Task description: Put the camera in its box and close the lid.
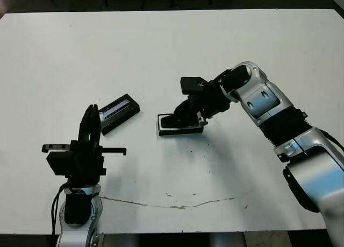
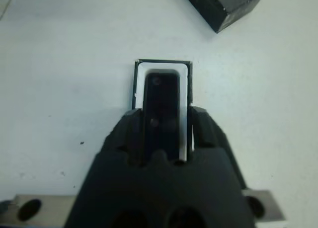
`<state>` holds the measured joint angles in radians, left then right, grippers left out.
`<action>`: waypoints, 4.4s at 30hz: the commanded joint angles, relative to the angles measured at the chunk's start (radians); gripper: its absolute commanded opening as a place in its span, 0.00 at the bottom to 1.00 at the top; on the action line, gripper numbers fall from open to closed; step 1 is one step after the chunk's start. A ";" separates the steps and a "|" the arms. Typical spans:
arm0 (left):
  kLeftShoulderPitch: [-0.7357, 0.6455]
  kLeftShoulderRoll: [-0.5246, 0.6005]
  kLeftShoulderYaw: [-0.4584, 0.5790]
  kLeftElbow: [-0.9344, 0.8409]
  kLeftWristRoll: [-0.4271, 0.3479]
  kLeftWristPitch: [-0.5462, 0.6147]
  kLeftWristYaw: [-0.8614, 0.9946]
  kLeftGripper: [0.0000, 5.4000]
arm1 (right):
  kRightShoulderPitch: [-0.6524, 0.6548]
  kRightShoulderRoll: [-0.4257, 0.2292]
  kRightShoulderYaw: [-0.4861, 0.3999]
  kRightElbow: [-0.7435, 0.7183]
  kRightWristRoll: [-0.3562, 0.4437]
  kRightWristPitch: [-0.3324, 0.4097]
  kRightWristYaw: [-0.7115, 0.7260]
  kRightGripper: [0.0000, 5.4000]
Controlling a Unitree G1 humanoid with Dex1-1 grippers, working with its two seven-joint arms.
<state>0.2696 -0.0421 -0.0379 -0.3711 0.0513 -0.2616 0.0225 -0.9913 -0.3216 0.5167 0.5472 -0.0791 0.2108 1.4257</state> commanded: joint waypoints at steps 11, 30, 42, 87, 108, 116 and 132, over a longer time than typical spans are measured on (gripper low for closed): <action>0.020 0.004 0.003 0.013 0.011 -0.001 0.009 0.00 | -0.052 -0.014 -0.036 0.110 -0.004 -0.025 0.056 0.79; 0.030 0.009 0.019 -0.002 0.002 0.004 0.011 0.00 | 0.145 -0.069 -0.421 -0.224 0.269 0.163 -0.192 0.91; 0.010 0.079 0.108 -0.055 -0.036 0.033 -0.034 0.00 | 0.722 -0.035 -0.680 -0.640 0.341 0.057 -0.690 0.51; -0.591 0.696 0.065 0.476 -0.416 0.622 -1.035 1.00 | 0.909 -0.090 -0.682 -0.675 0.457 0.010 -0.753 0.00; -0.578 0.682 0.029 0.527 -0.300 0.553 -0.966 1.00 | 0.911 -0.092 -0.686 -0.579 0.459 -0.123 -0.684 0.00; -0.573 0.675 0.031 0.529 -0.330 0.608 -0.984 1.00 | 0.916 -0.096 -0.687 -0.584 0.457 -0.122 -0.694 0.00; -0.534 0.668 0.028 0.568 -0.273 0.521 -0.931 1.00 | 0.929 -0.105 -0.685 -0.591 0.450 -0.114 -0.707 0.00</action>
<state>-0.2899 0.6262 0.0004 0.1791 -0.2396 0.2658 -0.9158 -0.0816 -0.4071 -0.1687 -0.0424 0.3801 0.0811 0.7250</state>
